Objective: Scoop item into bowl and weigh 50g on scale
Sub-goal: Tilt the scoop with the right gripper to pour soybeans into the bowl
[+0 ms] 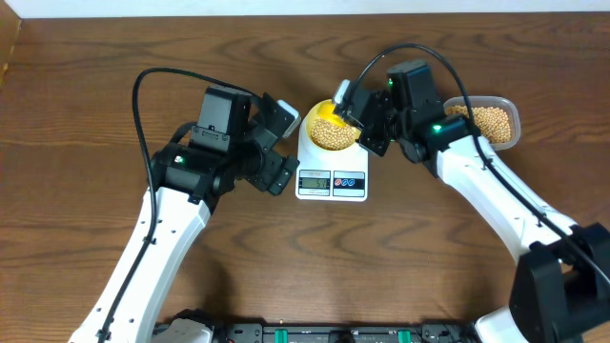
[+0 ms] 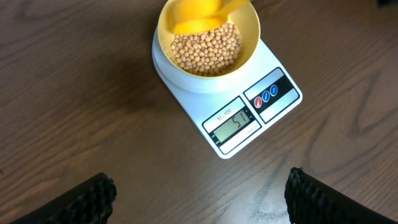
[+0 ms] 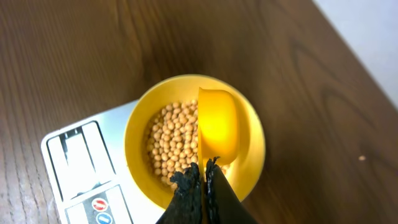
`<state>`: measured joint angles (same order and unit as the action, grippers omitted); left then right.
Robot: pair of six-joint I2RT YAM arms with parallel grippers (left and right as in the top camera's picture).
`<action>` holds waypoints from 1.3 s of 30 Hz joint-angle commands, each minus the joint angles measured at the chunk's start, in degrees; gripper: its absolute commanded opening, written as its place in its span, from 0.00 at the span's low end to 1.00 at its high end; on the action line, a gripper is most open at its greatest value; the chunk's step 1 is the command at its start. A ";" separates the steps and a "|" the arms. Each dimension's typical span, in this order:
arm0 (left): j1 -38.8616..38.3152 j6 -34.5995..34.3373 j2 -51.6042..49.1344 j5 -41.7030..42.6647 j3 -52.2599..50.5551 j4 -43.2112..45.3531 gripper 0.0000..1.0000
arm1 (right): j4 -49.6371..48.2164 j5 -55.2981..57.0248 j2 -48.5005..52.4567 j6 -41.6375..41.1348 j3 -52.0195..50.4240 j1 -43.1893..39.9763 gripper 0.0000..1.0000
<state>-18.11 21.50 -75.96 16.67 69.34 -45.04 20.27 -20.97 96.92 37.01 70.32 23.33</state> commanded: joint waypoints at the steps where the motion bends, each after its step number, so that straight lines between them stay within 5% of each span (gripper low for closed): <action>1: 0.02 0.96 0.35 0.87 -0.79 -0.17 0.89 | 0.13 -0.15 0.72 1.03 0.04 0.35 0.01; 39: 0.02 0.96 0.37 0.87 -0.79 -0.17 0.89 | 5.66 -5.75 0.68 -2.75 0.07 0.24 0.01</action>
<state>-18.11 21.50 -75.96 16.67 69.34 -45.06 25.76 -25.34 97.71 35.14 70.32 23.33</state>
